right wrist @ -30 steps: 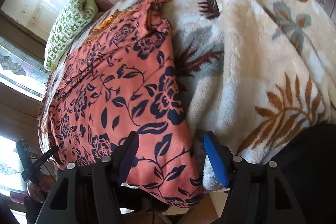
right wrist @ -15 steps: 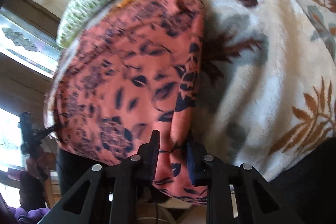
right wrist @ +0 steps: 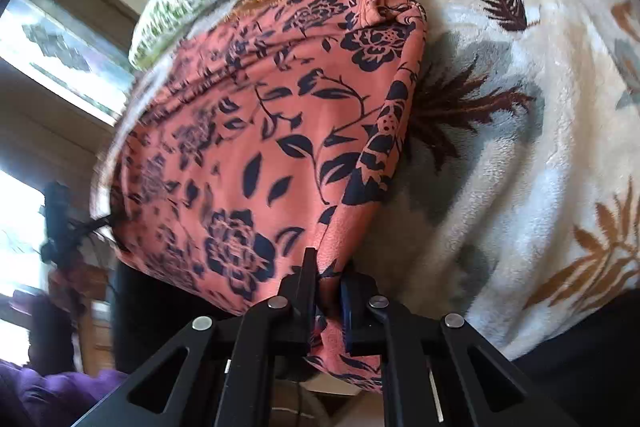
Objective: Fold small clothes
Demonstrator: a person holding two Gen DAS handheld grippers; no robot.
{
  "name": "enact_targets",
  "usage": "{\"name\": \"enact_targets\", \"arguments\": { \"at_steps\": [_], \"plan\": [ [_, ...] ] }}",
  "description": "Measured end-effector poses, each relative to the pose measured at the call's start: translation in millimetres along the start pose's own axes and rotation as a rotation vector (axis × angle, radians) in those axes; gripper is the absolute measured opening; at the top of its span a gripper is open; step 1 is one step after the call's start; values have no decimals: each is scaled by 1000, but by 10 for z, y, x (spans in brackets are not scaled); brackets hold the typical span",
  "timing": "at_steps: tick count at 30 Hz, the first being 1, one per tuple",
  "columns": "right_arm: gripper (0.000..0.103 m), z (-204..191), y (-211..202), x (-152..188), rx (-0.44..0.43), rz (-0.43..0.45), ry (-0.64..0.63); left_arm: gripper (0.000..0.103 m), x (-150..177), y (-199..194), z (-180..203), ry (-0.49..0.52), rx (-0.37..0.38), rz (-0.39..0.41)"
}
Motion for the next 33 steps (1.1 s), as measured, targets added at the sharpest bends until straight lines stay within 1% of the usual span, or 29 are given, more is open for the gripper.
{"name": "enact_targets", "arguments": {
  "at_steps": [1, 2, 3, 5, 7, 9, 10, 11, 13, 14, 15, 16, 17, 18, 20, 21, 23, 25, 26, 27, 28, 29, 30, 31, 32, 33],
  "plan": [
    [10, -8, 17, 0, 5, -8, 5, 9, -2, -6, -2, 11, -7, -6],
    [14, 12, 63, 9, 39, -28, 6, 14, 9, 13, -25, 29, -40, -34],
    [14, 47, 125, 23, 63, -57, 9, 16, 31, 59, -56, 47, -82, -73],
    [17, 70, 144, 19, 44, -69, 27, 22, 18, 80, -14, 73, -80, -81],
    [19, 46, 138, 3, 26, -64, 21, 21, -4, 95, 31, 100, -78, -84],
    [18, -21, 143, 0, 28, -57, -28, 13, -41, 106, 48, 108, -82, -76],
    [14, -54, 145, -4, 21, -60, -33, 9, -60, 100, 49, 104, -72, -69],
    [12, -77, 125, -19, -7, -59, -30, 9, -78, 91, 57, 102, -63, -64],
    [11, -162, 33, -93, -71, -36, -26, 8, -124, 67, 108, 110, -48, -52],
    [11, -203, -21, -146, -99, -21, -26, 8, -160, 41, 141, 109, -26, -45],
    [11, -241, -74, -197, -121, -6, -27, 8, -214, 1, 182, 103, 11, -34],
    [10, -279, -139, -277, -145, 14, -26, 8, -314, -80, 253, 102, 58, -8],
    [10, -316, -208, -366, -172, 36, -23, 8, -406, -122, 308, 107, 78, 12],
    [10, -340, -286, -475, -200, 61, -19, 8, -521, -185, 359, 114, 96, 33],
    [10, -372, -428, -753, -251, 112, 0, 8, -872, -357, 433, 113, 151, 88],
    [10, -359, -492, -957, -277, 143, 22, 8, -1036, -423, 440, 109, 171, 112],
    [10, -302, -560, -1293, -305, 187, 61, 8, -1414, -503, 426, 96, 195, 154],
    [10, -188, -551, -1760, -315, 235, 123, 8, -1829, -505, 374, 78, 201, 191],
    [10, -108, -522, -1963, -315, 252, 157, 8, -2128, -459, 267, 48, 187, 209],
    [10, 28, -445, -2246, -321, 264, 225, 8, -2346, -389, 148, 11, 173, 215],
    [10, 122, -341, -2455, -331, 256, 289, 8, -2565, -276, -20, -40, 141, 215],
    [12, 255, -205, -2656, -346, 236, 365, 10, -2707, -153, -178, -88, 109, 204],
    [12, 390, -57, -2838, -351, 220, 429, 13, -2854, 42, -367, -156, 76, 176],
    [17, 539, 150, -3006, -327, 199, 479, 13, -2944, 221, -514, -216, 52, 148],
    [23, 655, 319, -3091, -309, 174, 524, 13, -2985, 420, -671, -294, 33, 110],
    [27, 778, 497, -3133, -293, 141, 580, 13, -2969, 546, -741, -341, 34, 93]
  ]
}}
Point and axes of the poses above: each gripper's, at about its wrist camera, not at the fingertips, and y roughly the way its jaws point, z to its right, x to its underside, the point moved 6 cm from there along y, roughly the way its jaws point, and after that the axes turned 10 degrees about x, right-handed, at the moved point
